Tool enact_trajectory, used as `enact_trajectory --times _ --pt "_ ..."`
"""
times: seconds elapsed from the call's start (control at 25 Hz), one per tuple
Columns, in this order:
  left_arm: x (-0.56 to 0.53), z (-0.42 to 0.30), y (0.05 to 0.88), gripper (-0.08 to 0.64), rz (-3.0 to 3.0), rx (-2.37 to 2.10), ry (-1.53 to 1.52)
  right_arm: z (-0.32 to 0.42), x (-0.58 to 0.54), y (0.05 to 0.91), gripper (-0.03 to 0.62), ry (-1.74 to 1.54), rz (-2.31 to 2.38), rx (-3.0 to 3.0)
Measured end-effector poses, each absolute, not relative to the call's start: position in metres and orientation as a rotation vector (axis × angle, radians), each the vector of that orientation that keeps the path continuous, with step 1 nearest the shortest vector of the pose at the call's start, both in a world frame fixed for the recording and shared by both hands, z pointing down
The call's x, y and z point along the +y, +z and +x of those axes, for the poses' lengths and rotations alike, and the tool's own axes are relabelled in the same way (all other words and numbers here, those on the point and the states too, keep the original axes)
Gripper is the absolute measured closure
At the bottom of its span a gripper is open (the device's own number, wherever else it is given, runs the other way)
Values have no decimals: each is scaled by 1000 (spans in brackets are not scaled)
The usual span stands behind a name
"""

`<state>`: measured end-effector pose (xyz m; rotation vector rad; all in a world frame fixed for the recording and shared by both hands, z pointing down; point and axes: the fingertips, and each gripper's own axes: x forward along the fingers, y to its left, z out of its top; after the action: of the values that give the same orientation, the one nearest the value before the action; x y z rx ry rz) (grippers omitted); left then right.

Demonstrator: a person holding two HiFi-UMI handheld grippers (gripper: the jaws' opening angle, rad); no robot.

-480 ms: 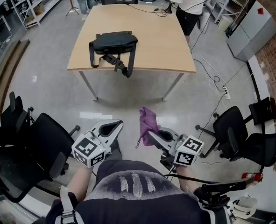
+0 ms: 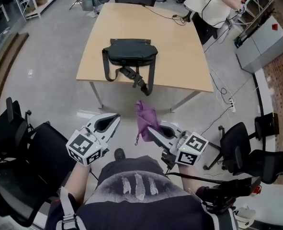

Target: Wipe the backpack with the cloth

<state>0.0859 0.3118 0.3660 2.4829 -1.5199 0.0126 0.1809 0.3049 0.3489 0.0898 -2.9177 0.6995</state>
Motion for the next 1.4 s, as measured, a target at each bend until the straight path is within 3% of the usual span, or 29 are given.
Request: enact_trajectory --times 0.4,0.88,1.2,1.4 --pt "269 27 385 554 2385 -1568 2 124 229 371 563 701 115 -2858" --pt "110 -9 402 554 2251 -1691 123 103 -7 399 563 503 258 -2794" --pt "9 0 398 554 2231 -1709 228 103 -204 477 563 26 559 -2492" --pt "-20 -3 398 554 2201 -1747 307 71 -280 551 563 -21 549 -2310"
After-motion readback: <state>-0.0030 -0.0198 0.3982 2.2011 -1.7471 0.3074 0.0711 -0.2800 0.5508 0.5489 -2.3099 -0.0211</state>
